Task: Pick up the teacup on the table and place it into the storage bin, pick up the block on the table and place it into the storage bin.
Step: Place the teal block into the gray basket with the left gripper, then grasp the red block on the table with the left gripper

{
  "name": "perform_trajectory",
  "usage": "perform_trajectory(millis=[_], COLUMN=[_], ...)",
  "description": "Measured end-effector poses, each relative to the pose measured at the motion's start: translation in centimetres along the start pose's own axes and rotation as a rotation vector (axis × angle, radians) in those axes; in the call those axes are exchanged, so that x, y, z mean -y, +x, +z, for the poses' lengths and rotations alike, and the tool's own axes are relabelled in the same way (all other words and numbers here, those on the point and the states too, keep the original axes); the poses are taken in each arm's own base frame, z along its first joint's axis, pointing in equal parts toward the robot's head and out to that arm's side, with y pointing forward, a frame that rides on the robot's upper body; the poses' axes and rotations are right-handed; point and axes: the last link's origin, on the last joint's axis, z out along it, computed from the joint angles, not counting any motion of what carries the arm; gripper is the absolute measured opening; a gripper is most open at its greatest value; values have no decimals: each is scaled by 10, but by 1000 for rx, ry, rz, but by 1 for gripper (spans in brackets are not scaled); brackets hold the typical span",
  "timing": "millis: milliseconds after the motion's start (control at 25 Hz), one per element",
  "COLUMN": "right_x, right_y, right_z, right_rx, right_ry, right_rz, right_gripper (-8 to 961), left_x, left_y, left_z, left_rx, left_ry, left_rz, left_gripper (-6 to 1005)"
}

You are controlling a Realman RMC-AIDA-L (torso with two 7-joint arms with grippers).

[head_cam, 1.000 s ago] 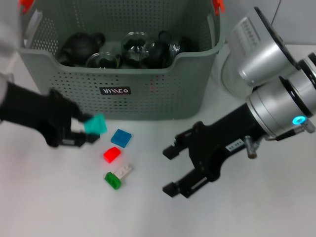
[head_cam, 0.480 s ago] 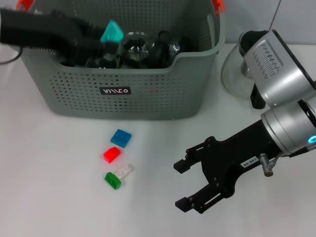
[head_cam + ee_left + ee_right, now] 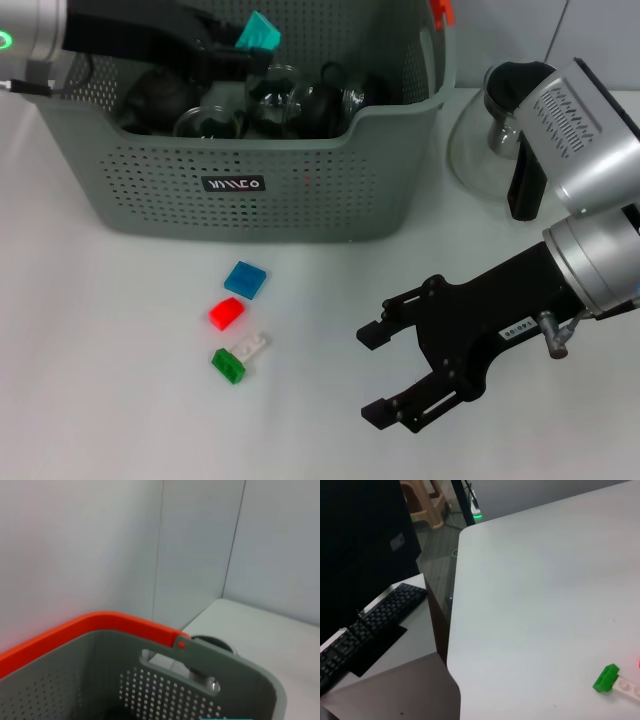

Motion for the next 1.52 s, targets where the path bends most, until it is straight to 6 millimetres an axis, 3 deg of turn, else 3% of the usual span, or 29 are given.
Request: perform_trajectory(millis=[200,480,640,760,920,1080,1280,1520], right_x=[-1,-1,-1,-1,-2,-2,-2,-1], right_y=[-2,-3,-4,-5,-6,-5,-4,-5], right_z=[0,1,0,1,3,3,4,3], right_rx=[2,2,4,3,-4,1,0,0], right_ry=[-5,-7,-6,-8,-14,-15,-15,-9], right_rz=[-6,-18,-23,-23,-29,-30,-26,-23], right_gripper=[882,882,882,882,882,882,882,882], left_x=[6,10,11,7,-17,-49,-76,-80], left_y=[1,7,8,11,10,-7,-37,-67], left_z=[3,-10,-17,-38,-68,-80,-75,-55], left_rx=[25,0,-4,-37,-61,-53,9,123], left_ry=[42,104,131,154,78,-57,-105,-114], left_rz=[-23,-4,3,13,37,66,101,73], left_gripper=[535,555,735,849,952,950,948,945])
